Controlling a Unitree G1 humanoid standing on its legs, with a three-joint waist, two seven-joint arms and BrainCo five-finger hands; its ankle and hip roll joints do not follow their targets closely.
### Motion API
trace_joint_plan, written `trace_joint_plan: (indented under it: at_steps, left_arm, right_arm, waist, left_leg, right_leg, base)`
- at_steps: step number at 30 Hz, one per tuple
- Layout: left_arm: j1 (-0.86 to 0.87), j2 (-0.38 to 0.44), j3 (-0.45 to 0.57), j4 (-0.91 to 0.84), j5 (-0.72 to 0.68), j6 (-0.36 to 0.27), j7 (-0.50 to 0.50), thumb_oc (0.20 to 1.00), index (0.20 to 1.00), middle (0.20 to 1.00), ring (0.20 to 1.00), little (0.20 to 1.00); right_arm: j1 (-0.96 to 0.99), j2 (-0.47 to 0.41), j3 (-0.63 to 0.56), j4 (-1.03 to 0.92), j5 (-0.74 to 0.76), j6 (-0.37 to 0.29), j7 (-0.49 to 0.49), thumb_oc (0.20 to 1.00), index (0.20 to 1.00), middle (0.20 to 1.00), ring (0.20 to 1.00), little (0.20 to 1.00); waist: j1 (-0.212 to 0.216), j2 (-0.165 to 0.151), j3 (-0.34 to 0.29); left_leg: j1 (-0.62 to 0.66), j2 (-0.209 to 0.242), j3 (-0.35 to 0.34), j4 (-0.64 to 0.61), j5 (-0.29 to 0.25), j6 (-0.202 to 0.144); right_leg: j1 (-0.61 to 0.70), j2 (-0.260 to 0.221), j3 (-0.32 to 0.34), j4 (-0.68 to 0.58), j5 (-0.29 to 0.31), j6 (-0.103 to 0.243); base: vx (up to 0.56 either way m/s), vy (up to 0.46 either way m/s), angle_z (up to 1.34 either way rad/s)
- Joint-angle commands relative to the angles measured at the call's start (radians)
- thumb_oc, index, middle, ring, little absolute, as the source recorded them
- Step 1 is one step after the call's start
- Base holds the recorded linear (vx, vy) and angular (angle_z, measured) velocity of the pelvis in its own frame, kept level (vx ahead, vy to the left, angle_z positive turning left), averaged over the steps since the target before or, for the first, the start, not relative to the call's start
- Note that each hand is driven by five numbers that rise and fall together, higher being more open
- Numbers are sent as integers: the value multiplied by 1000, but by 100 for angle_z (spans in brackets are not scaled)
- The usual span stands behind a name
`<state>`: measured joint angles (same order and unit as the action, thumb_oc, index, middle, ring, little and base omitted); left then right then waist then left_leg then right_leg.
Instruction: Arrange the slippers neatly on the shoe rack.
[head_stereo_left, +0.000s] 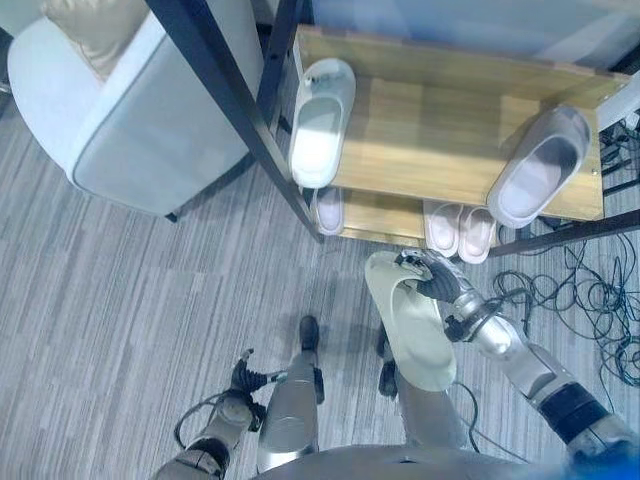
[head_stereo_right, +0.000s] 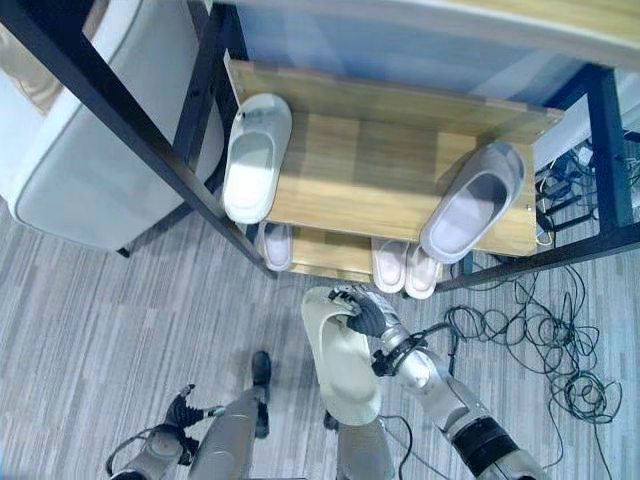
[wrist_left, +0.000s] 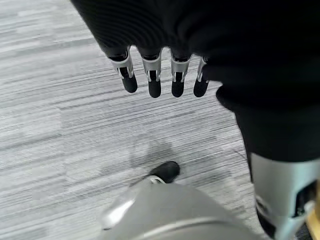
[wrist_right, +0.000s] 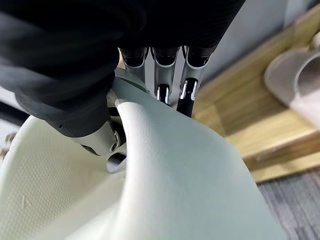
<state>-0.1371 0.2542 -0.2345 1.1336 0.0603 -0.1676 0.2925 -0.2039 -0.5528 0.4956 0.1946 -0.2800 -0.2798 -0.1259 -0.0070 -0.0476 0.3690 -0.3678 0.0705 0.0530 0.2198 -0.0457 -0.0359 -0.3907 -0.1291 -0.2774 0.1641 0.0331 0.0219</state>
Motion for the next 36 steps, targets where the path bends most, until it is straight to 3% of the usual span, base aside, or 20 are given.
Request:
trace_joint_plan:
  at_steps: [1, 4, 6, 7, 8, 9, 11, 12, 14, 15, 17, 18, 21, 22, 25, 29, 32, 34, 36]
  left_arm:
    - [62, -3, -25, -19, -28, -33, 40, 1000, 1000, 1000, 1000, 1000]
    - [56, 7, -20, -99, -79, -53, 52, 1000, 1000, 1000, 1000, 1000]
    - [56, 7, -20, -99, -79, -53, 52, 1000, 1000, 1000, 1000, 1000]
    - [63, 27, -14, -178, -112, -69, 69, 1000, 1000, 1000, 1000, 1000]
    - [67, 30, -19, -197, -110, -76, 87, 1000, 1000, 1000, 1000, 1000]
    - [68, 32, -16, -241, -133, -87, 110, 1000, 1000, 1000, 1000, 1000]
    - [68, 41, -20, -281, -138, -102, 123, 1000, 1000, 1000, 1000, 1000]
    - [64, 62, -33, -414, -139, -118, 147, 1000, 1000, 1000, 1000, 1000]
    - [43, 73, -27, -469, -165, -127, 162, 1000, 1000, 1000, 1000, 1000]
    - [-109, 83, 2, -252, -215, -156, 158, 1000, 1000, 1000, 1000, 1000]
    - [-254, 147, 60, -137, -309, -184, 136, 1000, 1000, 1000, 1000, 1000]
    - [-254, 147, 60, -137, -310, -184, 136, 1000, 1000, 1000, 1000, 1000]
    - [-261, 223, 74, -247, -340, -223, 135, 1000, 1000, 1000, 1000, 1000]
    - [-248, 250, 77, -351, -356, -228, 148, 1000, 1000, 1000, 1000, 1000]
    - [-235, 276, 75, -476, -320, -217, 195, 1000, 1000, 1000, 1000, 1000]
    - [-201, 291, 80, -567, -315, -206, 219, 1000, 1000, 1000, 1000, 1000]
    - [-175, 305, 93, -572, -326, -219, 232, 1000, 1000, 1000, 1000, 1000]
    - [-172, 312, 98, -570, -338, -222, 233, 1000, 1000, 1000, 1000, 1000]
    - [-179, 334, 113, -525, -373, -247, 251, 1000, 1000, 1000, 1000, 1000]
  right_arm:
    - [33, 17, 32, -69, -15, -35, -4, 200, 200, 200, 200, 200]
    - [-16, 10, 41, -62, -53, -23, -18, 200, 200, 200, 200, 200]
    - [-16, 10, 41, -62, -53, -23, -18, 200, 200, 200, 200, 200]
    - [-74, -17, 16, -87, -56, -13, -46, 200, 200, 200, 200, 200]
    - [-84, -19, -1, -100, -58, -10, -57, 200, 200, 200, 200, 200]
    - [-123, -26, -31, -105, -52, 2, -81, 200, 200, 200, 200, 200]
    - [-147, -33, -50, -108, -56, 7, -97, 200, 200, 200, 200, 200]
    - [-219, -64, -93, -131, -78, 30, -126, 200, 200, 200, 200, 200]
    - [-275, -87, -112, -121, -91, 48, -149, 200, 200, 200, 200, 200]
    - [-372, -74, -86, -69, -81, 53, -166, 200, 200, 200, 200, 200]
    - [-465, -63, -61, -86, -52, 59, -130, 200, 200, 200, 200, 200]
    - [-465, -63, -61, -86, -52, 59, -130, 200, 200, 200, 200, 200]
    - [-612, -92, -71, -61, -93, 85, -125, 200, 200, 200, 200, 200]
    - [-677, -133, -86, -60, -99, 98, -123, 200, 200, 200, 200, 200]
    - [-765, -193, -90, -27, -72, 98, -136, 200, 200, 200, 200, 200]
    - [-904, -283, -17, 93, 54, 65, -139, 200, 200, 200, 200, 200]
    - [-1018, -347, 101, 211, 106, 47, -108, 200, 200, 200, 200, 200]
    - [-1044, -356, 126, 237, 121, 43, -102, 200, 200, 200, 200, 200]
    - [-1109, -344, 186, 306, 182, 31, -97, 200, 200, 200, 200, 200]
  waist:
    - [12, -20, -74]
    - [26, -19, -58]
    - [26, -19, -58]
    - [33, -17, -48]
    - [35, -16, -46]
    - [38, -13, -46]
    - [38, -9, -44]
    - [39, -1, -64]
    - [41, 4, -78]
    - [24, -10, -107]
    - [-6, -14, -150]
    - [-7, -14, -151]
    - [-1, 5, -162]
    - [9, 15, -149]
    - [25, 23, -136]
    - [54, 24, -54]
    - [70, 31, 16]
    - [72, 33, 36]
    - [83, 30, 95]
  left_leg:
    - [-66, -6, -33, 123, -81, 1]
    - [-177, 1, -49, 256, -127, 3]
    - [-178, 1, -49, 257, -128, 3]
    - [-309, 11, -62, 415, -209, 4]
    - [-346, 16, -66, 449, -224, 8]
    - [-461, 20, -71, 547, -257, 13]
    - [-511, 17, -79, 585, -265, 16]
    - [-671, 15, -89, 711, -301, 22]
    - [-755, 8, -91, 782, -323, 23]
    - [-834, 17, -103, 864, -347, 19]
    - [-936, 21, -113, 1004, -391, 21]
    - [-939, 21, -112, 1005, -392, 21]
    - [-1056, 16, -131, 1181, -451, 28]
    - [-1113, 6, -142, 1284, -483, 31]
    - [-1195, -4, -156, 1418, -524, 28]
    - [-1202, -12, -165, 1591, -591, 23]
    - [-1202, -20, -189, 1713, -625, 11]
    - [-1202, -26, -196, 1749, -635, 7]
    - [-1202, -31, -217, 1841, -663, -1]
  right_leg:
    - [7, -85, 39, 209, -142, 82]
    - [-103, -100, 44, 353, -197, 74]
    - [-104, -100, 44, 353, -197, 74]
    - [-237, -114, 75, 507, -274, 66]
    - [-283, -122, 76, 545, -288, 63]
    - [-403, -139, 97, 649, -321, 55]
    - [-455, -144, 102, 690, -332, 50]
    - [-611, -159, 132, 802, -380, 35]
    - [-689, -165, 145, 870, -408, 24]
    - [-783, -157, 169, 958, -442, 20]
    - [-899, -162, 195, 1102, -491, 17]
    - [-902, -163, 196, 1104, -492, 17]
    - [-1021, -175, 223, 1280, -557, 4]
    - [-1078, -179, 236, 1382, -591, -3]
    - [-1157, -194, 257, 1511, -627, -5]
    - [-1179, -204, 322, 1701, -686, -10]
    - [-1179, -208, 373, 1839, -725, -15]
    - [-1179, -212, 390, 1880, -739, -18]
    - [-1179, -211, 438, 1991, -765, -23]
  base:
    - [-36, -28, 22]
    - [-42, -34, 10]
    - [-6, -38, 15]
    - [11, -65, 12]
    - [-42, -84, 0]
    - [-57, -34, -1]
    - [-73, -24, 7]
    - [-65, -30, 9]
    - [4, -12, 6]
    - [98, 42, 3]
    - [179, 61, -12]
    - [180, 53, -20]
    - [155, 40, -19]
    - [171, 44, -3]
    - [142, 15, 9]
    - [143, -19, 5]
    - [118, -27, 21]
    - [64, -22, 8]
    - [70, -41, 2]
